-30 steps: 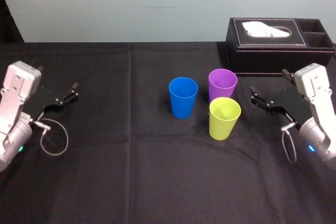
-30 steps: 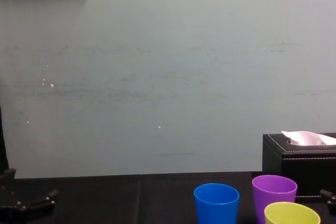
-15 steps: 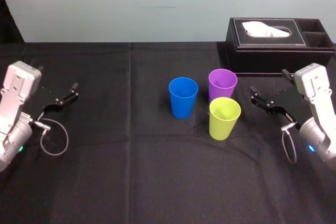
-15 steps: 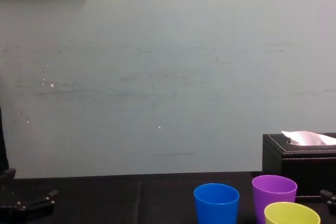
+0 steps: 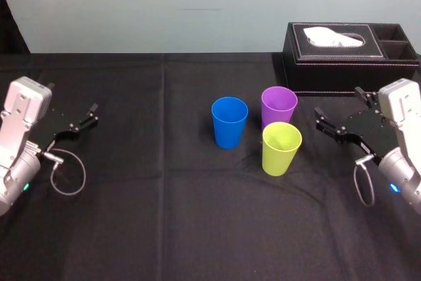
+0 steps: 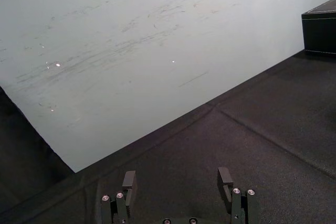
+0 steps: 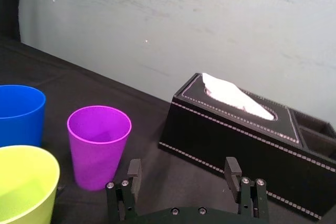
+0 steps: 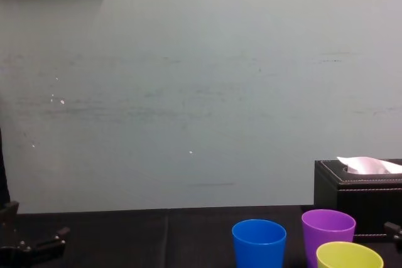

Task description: Stack the three plastic cups sequentially using one hand.

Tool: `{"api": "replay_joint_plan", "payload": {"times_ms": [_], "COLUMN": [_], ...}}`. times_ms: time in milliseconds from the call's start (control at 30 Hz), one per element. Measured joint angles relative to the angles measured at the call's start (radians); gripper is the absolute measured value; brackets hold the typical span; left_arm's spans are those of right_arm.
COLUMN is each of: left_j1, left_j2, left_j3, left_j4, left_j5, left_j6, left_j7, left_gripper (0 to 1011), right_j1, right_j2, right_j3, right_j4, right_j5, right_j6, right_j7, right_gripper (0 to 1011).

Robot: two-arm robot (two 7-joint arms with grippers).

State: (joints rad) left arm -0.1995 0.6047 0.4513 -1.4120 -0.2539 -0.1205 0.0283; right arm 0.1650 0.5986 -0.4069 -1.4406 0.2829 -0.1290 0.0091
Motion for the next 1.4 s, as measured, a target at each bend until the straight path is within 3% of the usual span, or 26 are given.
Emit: {"api": "replay_joint_plan", "payload": {"times_ms": [367, 600, 833, 1067, 1400], "left_j1": [0.000, 0.000, 0.000, 0.000, 0.000], "left_j2": [0.000, 0.000, 0.000, 0.000, 0.000], "left_j3": [0.000, 0.000, 0.000, 0.000, 0.000], "left_j4": [0.000, 0.000, 0.000, 0.000, 0.000], "left_j5": [0.000, 0.000, 0.000, 0.000, 0.000], "left_j6": [0.000, 0.000, 0.000, 0.000, 0.000], "left_j7": [0.000, 0.000, 0.000, 0.000, 0.000], "left_gripper": [1011, 1011, 1011, 1011, 1011], "right_j1": [-0.137, -0.230, -0.333, -0.361, -0.344], "right_j2": [0.078, 0.134, 0.172, 0.155, 0.104], "right_j3": [0.094, 0.133, 0.178, 0.181, 0.164], "right_j4": [-0.169, -0.253, -0.334, -0.362, -0.367], "right_j5": [0.146, 0.182, 0.206, 0.222, 0.219], "right_j6": [0.140, 0.160, 0.138, 0.148, 0.186], "right_j7": [0.109, 0.166, 0.219, 0.253, 0.275], "right_gripper": [1002, 1002, 1002, 1002, 1002]}}
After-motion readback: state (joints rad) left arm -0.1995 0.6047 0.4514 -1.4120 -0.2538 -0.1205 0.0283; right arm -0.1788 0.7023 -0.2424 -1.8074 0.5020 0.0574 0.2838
